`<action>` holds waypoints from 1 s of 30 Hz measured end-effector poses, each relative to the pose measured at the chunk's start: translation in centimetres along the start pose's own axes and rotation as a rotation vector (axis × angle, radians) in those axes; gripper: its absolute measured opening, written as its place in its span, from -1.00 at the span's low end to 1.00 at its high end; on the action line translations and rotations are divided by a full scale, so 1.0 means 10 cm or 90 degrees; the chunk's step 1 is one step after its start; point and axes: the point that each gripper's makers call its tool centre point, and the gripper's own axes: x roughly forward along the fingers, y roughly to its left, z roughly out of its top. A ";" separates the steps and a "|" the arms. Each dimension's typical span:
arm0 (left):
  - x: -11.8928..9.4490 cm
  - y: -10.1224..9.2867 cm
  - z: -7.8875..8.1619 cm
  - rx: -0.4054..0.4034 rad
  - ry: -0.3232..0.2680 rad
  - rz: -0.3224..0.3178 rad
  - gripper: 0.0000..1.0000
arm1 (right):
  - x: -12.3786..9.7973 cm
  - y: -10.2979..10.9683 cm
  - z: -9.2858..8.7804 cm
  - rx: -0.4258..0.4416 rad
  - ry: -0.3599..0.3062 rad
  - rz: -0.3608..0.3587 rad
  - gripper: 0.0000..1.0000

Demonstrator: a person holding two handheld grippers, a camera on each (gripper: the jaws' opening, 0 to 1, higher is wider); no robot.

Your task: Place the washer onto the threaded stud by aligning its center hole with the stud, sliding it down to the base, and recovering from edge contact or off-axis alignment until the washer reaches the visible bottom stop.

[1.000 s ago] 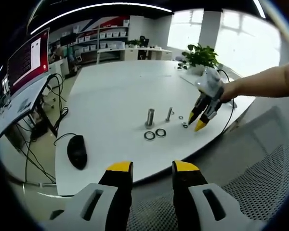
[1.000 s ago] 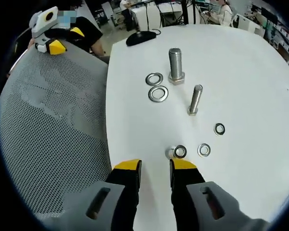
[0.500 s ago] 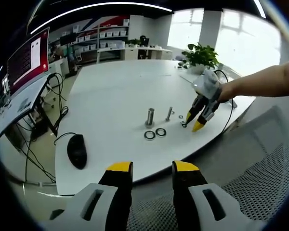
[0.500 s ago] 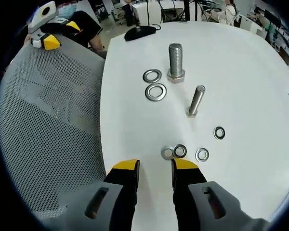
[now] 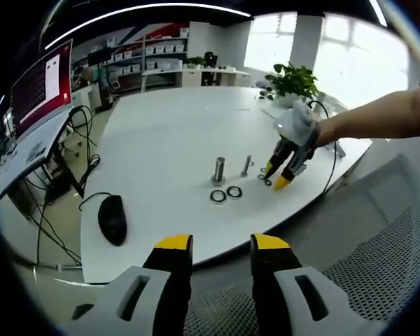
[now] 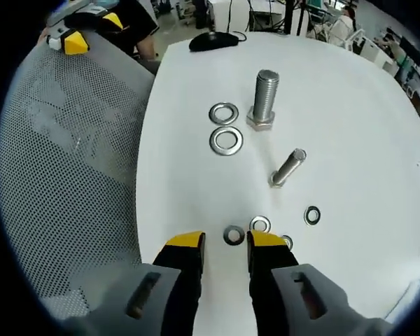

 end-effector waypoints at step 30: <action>0.00 0.00 -0.01 -0.001 0.001 0.000 -0.37 | 0.01 -0.05 -0.05 -0.075 0.061 -0.036 -0.72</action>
